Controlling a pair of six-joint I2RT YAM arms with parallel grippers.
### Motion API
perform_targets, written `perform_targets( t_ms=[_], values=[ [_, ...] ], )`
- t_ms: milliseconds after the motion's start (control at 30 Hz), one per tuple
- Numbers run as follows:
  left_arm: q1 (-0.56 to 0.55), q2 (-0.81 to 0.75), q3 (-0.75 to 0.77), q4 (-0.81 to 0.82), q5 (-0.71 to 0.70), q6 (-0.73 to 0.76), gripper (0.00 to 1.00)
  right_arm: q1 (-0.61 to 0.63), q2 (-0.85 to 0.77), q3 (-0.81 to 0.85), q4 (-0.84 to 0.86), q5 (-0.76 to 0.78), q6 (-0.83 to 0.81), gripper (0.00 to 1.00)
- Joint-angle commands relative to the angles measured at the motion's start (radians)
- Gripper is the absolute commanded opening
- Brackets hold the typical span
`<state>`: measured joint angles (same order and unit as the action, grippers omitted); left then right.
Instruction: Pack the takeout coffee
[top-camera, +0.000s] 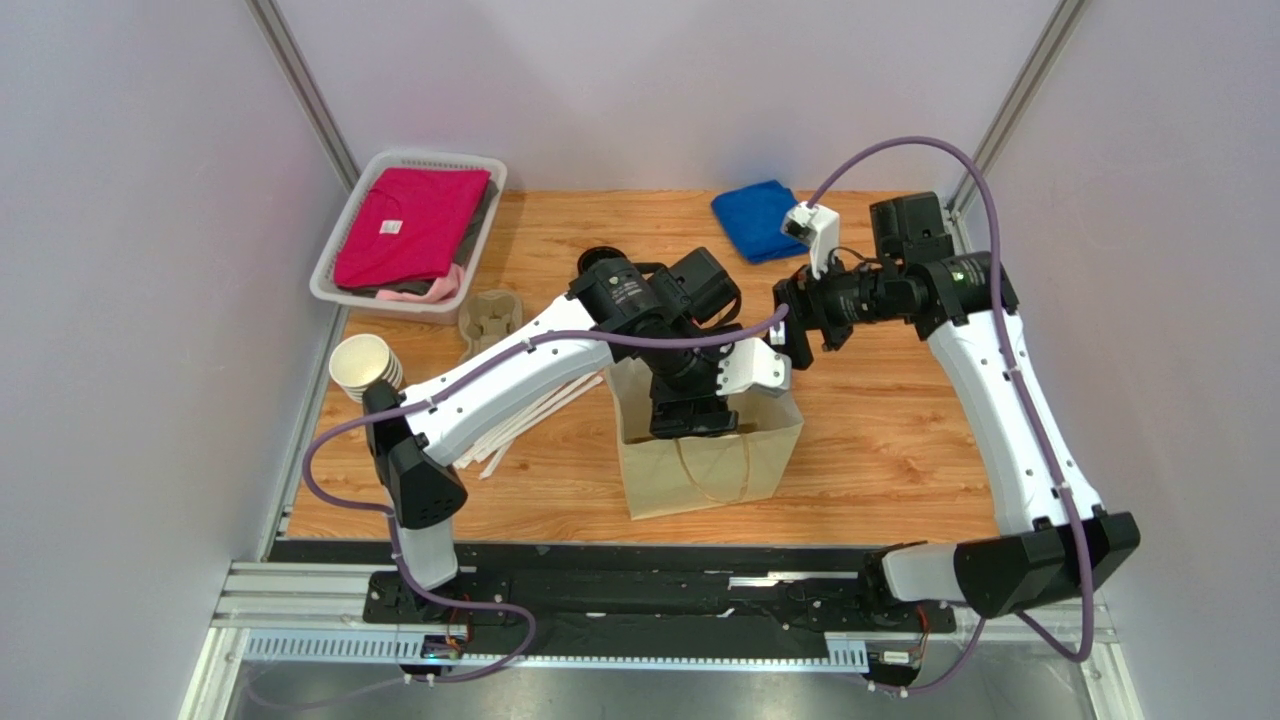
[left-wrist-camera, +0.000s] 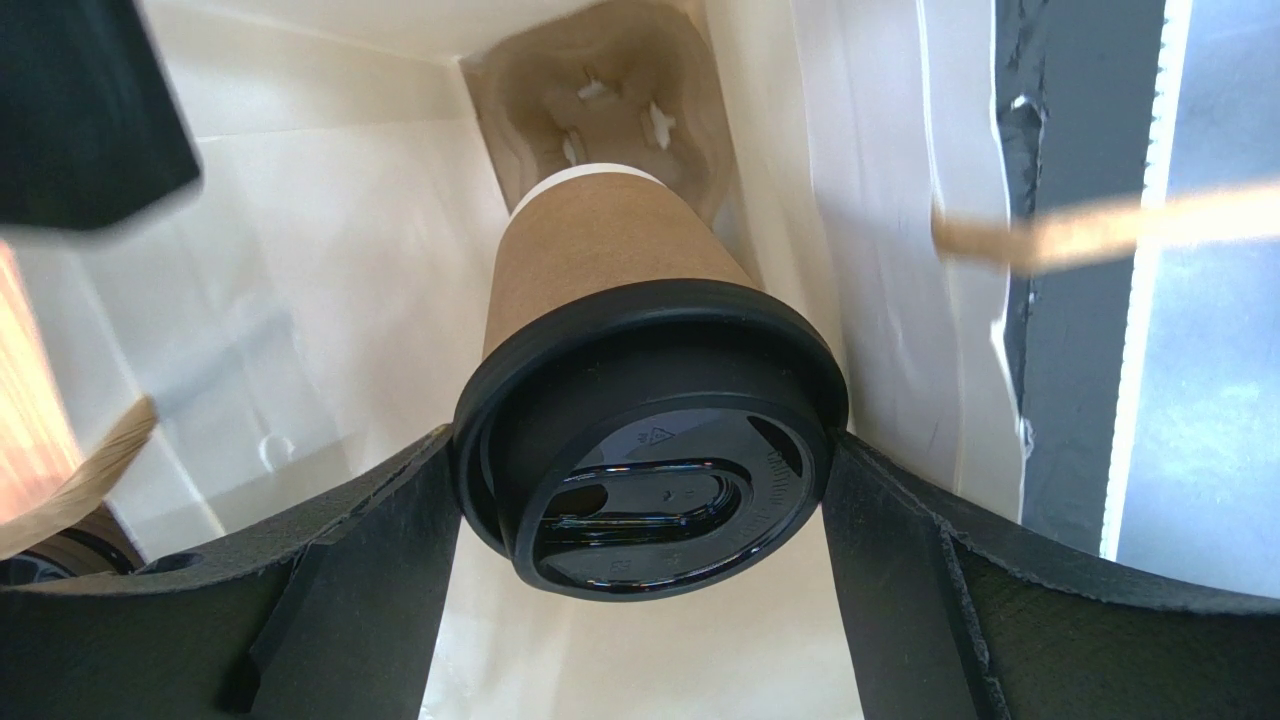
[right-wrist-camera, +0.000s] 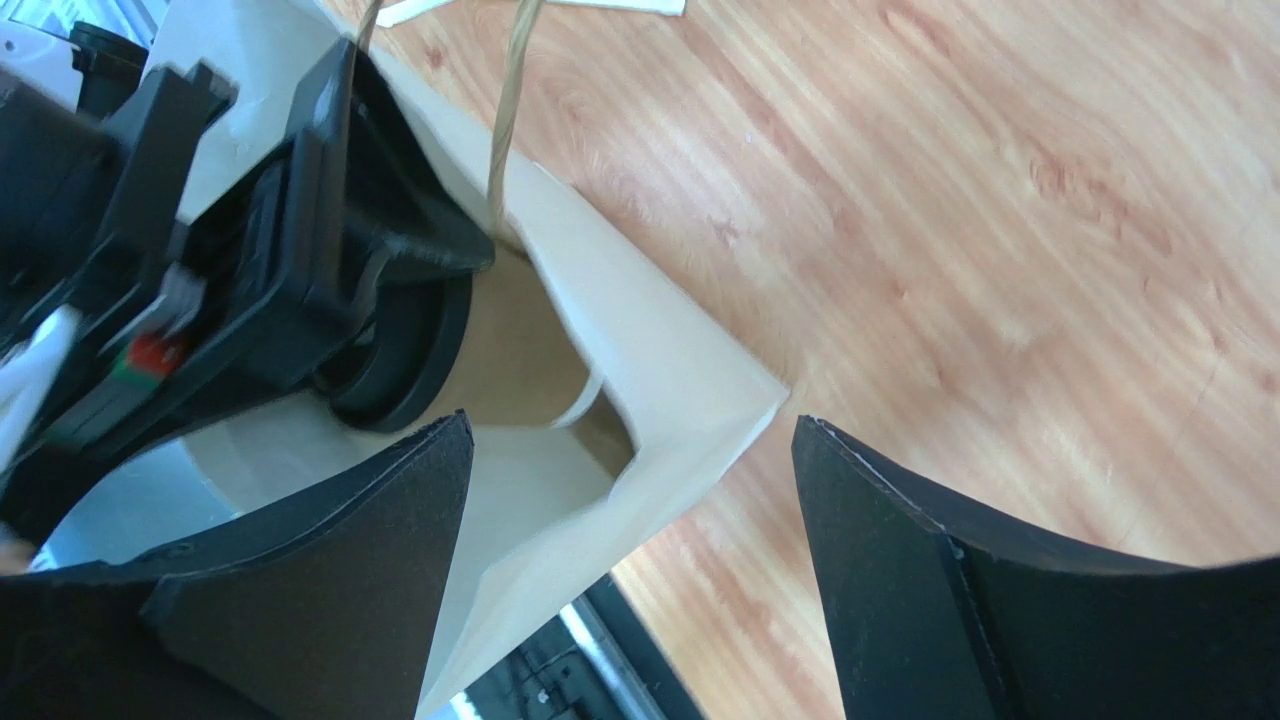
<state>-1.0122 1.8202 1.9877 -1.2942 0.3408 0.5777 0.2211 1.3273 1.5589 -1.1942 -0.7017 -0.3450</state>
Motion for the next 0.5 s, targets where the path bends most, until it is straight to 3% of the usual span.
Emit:
perform_targets(
  t_ms=[0, 200, 267, 300, 333, 400, 433, 467],
  values=[
    [0.015, -0.058, -0.009, 0.050, 0.046, -0.022, 0.23, 0.024, 0.059, 0.073, 0.119, -0.053, -0.049, 0.83],
    [0.060, -0.065, -0.017, 0.088, 0.063, -0.078, 0.23, 0.089, 0.113, 0.087, 0.101, -0.084, -0.092, 0.79],
    [0.067, -0.073, -0.023, 0.101, 0.055, -0.101, 0.23, 0.126, 0.112, 0.053, 0.110, -0.067, -0.106, 0.70],
    [0.072, -0.079, -0.029, 0.122, 0.046, -0.110, 0.23, 0.135, 0.108, 0.038, 0.131, -0.044, -0.107, 0.65],
    [0.072, -0.096, -0.047, 0.137, 0.035, -0.128, 0.23, 0.150, 0.105, 0.015, 0.142, -0.033, -0.106, 0.50],
    [0.073, -0.122, -0.075, 0.195, -0.017, -0.148, 0.23, 0.161, 0.098, 0.001, 0.169, -0.009, -0.098, 0.33],
    [0.073, -0.149, -0.107, 0.214, -0.034, -0.168, 0.23, 0.165, 0.095, 0.001, 0.176, -0.004, -0.094, 0.18],
    [0.073, -0.166, -0.125, 0.232, -0.064, -0.177, 0.23, 0.167, 0.089, 0.000, 0.186, -0.001, -0.083, 0.10]
  ],
)
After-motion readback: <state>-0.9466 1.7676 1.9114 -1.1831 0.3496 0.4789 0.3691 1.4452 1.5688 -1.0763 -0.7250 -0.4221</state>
